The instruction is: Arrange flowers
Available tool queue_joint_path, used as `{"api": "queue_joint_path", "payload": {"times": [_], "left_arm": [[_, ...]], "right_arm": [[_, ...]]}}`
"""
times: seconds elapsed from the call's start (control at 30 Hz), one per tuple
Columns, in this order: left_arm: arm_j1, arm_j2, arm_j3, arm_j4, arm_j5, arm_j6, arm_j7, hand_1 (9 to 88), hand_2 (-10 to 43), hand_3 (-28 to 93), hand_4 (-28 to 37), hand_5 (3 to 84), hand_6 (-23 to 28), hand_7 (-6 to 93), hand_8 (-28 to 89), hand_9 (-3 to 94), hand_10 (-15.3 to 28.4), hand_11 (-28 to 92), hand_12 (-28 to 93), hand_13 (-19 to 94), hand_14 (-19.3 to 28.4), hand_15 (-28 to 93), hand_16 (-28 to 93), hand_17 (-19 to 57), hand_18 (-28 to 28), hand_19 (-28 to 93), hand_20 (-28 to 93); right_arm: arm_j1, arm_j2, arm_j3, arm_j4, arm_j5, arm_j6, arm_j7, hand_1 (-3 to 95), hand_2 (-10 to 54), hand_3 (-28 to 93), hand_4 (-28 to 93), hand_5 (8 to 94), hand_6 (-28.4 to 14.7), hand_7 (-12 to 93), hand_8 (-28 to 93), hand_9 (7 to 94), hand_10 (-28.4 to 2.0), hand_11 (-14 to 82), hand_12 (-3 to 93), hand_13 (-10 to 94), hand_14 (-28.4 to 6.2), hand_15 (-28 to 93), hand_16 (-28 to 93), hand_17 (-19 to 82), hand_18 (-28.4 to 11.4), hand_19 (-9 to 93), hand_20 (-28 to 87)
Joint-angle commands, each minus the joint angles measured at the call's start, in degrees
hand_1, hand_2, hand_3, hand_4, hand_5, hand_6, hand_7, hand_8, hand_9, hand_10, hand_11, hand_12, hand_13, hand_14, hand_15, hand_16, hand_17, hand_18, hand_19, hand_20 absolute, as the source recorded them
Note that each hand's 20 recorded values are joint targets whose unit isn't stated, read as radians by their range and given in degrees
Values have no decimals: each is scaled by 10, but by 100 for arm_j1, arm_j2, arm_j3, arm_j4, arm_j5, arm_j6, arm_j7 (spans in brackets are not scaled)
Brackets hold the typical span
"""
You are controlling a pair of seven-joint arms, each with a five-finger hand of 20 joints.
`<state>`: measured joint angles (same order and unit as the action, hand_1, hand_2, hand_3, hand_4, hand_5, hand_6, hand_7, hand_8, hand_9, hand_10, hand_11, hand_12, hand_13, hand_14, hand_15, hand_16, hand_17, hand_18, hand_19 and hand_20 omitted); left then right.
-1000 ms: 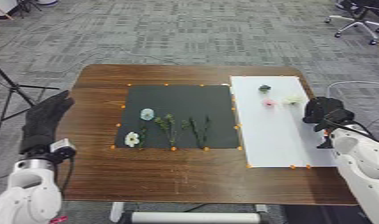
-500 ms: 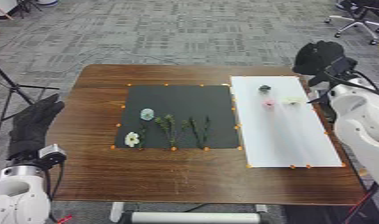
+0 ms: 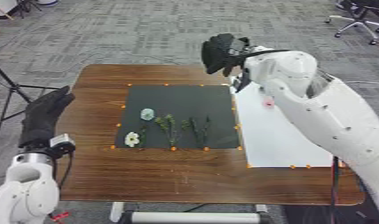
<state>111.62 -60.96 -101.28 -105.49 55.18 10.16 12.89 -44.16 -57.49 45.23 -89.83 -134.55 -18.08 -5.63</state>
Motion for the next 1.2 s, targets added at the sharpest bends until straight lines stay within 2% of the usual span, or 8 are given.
{"api": "queue_joint_path", "payload": {"times": [0.03,0.07,0.2,0.47,0.73,0.93,1.0,1.2], "left_arm": [[-108,87,27,51,13,63,-12,250,15,702,-247,490,38,145,-76,497,136,192,115,360,148,104,6,53,107,56,148],[-15,49,-52,21,-8,47,28,250,15,703,-246,490,38,145,-76,497,136,192,115,360,148,104,6,53,107,56,148],[-25,40,-61,29,-45,31,55,250,15,702,-246,490,38,144,-76,497,136,192,115,360,149,104,7,53,107,56,148],[-280,70,144,135,-11,-20,68,249,15,703,-247,490,38,144,-76,497,134,193,115,360,149,104,7,53,107,57,148],[-324,66,188,147,-14,-7,68,249,15,702,-247,491,38,144,-76,496,136,193,115,358,149,103,7,53,106,54,148],[-209,35,98,126,-22,-56,82,249,14,703,-247,490,38,145,-76,496,136,192,115,359,149,104,7,53,106,52,148],[-89,-13,-27,111,-31,-172,118,249,14,704,-247,490,39,144,-76,496,135,192,115,359,149,103,7,53,106,52,148],[8,-83,-158,95,-15,-341,151,249,14,703,-247,491,39,143,-76,497,135,192,115,359,149,104,7,52,105,52,148]], "right_arm": [[-1005,-2175,802,473,-917,-330,-518,579,-95,569,-216,768,46,292,33,894,-77,111,352,739,-64,654,395,337,-215,721,637],[-1077,-2250,732,519,-907,-353,-498,579,-95,569,-216,768,47,292,32,895,-76,111,351,738,-64,653,396,337,-215,720,638],[-1308,-2419,513,693,-1443,-658,-950,579,-95,570,-217,767,49,294,30,894,-74,108,350,738,-64,654,396,337,-215,720,640],[-1557,-2764,450,1081,-2114,-625,-1290,577,-95,571,-220,766,51,297,24,894,-75,109,348,734,-66,656,397,335,-214,717,643],[-1489,-2872,548,1284,-2314,-540,-1297,574,-95,575,-222,764,52,301,19,893,-76,112,344,733,-66,657,394,335,-215,716,645],[-1317,-2800,526,1292,-2130,-498,-1193,573,-95,576,-222,763,53,303,17,892,-76,113,342,733,-66,657,394,335,-215,716,645],[-1248,-2785,523,1301,-2017,-504,-1127,573,-95,576,-221,763,53,304,18,892,-76,113,342,732,-67,658,393,335,-215,716,645],[-1168,-2798,653,1417,-2145,-430,-1122,571,-95,577,-220,762,54,306,18,892,-76,115,343,732,-66,658,394,334,-215,715,646]]}}
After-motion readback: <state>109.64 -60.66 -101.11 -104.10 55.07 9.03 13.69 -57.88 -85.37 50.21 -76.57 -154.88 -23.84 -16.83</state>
